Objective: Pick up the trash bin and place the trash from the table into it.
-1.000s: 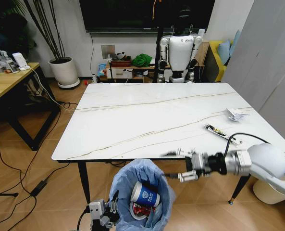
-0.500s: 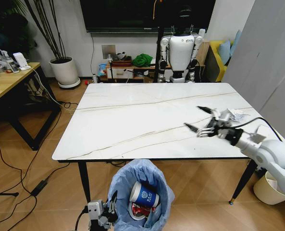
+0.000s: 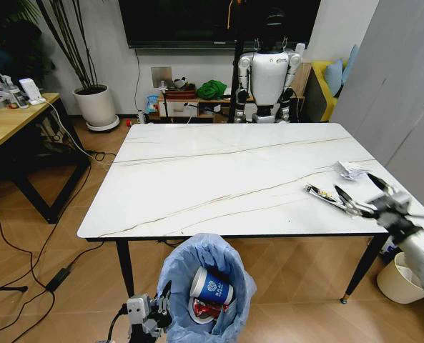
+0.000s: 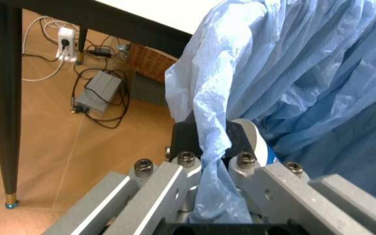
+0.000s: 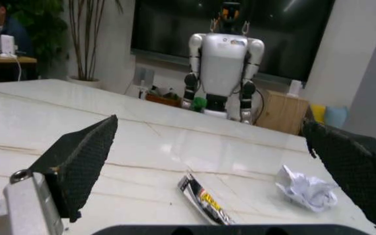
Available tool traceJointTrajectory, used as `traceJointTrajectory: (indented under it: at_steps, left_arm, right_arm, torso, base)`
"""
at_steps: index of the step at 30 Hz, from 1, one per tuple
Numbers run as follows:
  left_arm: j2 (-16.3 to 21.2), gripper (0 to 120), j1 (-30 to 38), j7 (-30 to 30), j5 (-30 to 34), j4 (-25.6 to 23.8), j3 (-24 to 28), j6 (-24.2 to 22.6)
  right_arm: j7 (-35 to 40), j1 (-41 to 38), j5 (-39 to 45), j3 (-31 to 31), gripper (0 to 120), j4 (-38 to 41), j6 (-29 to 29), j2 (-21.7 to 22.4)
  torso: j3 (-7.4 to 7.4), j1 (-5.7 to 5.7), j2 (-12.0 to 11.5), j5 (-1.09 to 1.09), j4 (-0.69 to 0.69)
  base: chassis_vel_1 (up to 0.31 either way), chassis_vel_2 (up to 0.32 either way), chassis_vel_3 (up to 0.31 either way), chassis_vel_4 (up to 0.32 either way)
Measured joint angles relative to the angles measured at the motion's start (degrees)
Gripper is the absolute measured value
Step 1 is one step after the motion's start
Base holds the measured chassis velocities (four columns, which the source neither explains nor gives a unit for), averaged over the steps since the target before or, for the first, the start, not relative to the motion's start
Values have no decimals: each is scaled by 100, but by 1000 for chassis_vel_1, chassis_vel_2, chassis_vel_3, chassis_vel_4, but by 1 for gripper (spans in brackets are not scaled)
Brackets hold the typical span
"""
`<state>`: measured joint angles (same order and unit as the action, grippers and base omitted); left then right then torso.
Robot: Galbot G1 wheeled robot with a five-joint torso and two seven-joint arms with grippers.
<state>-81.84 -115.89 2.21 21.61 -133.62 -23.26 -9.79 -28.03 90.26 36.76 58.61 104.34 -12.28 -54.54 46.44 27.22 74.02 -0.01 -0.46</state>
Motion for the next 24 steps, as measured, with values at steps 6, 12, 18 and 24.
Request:
traceJointTrajectory:
  at_steps: [6, 12, 18, 24]
  left_arm:
    - [-29, 0, -16, -6, -28, 6, -30, 19]
    - [-79, 0, -34, -10, -73, 9, -36, 33]
    - [-102, 0, -70, -14, -100, -21, -59, 43]
    - [-112, 0, -74, -15, -123, -8, -53, 45]
  right_arm:
    - [-282, 557, -129, 425, 100, 161, -203, -680]
    - [-228, 751, -82, 453, 100, 260, -152, -1389]
    - [118, 715, -98, 367, 100, 215, -46, -1775]
    - [159, 715, -52, 332, 100, 181, -8, -1812]
  torso:
    - [0, 0, 0, -2, 2]
    - [0, 0, 0, 1, 0]
    - [1, 1, 0, 1, 2]
    - [1, 1, 0, 1, 2]
  base:
    - [0, 0, 0, 0]
    - [0, 0, 0, 0]
    - [0, 0, 0, 0]
    - [0, 0, 0, 0]
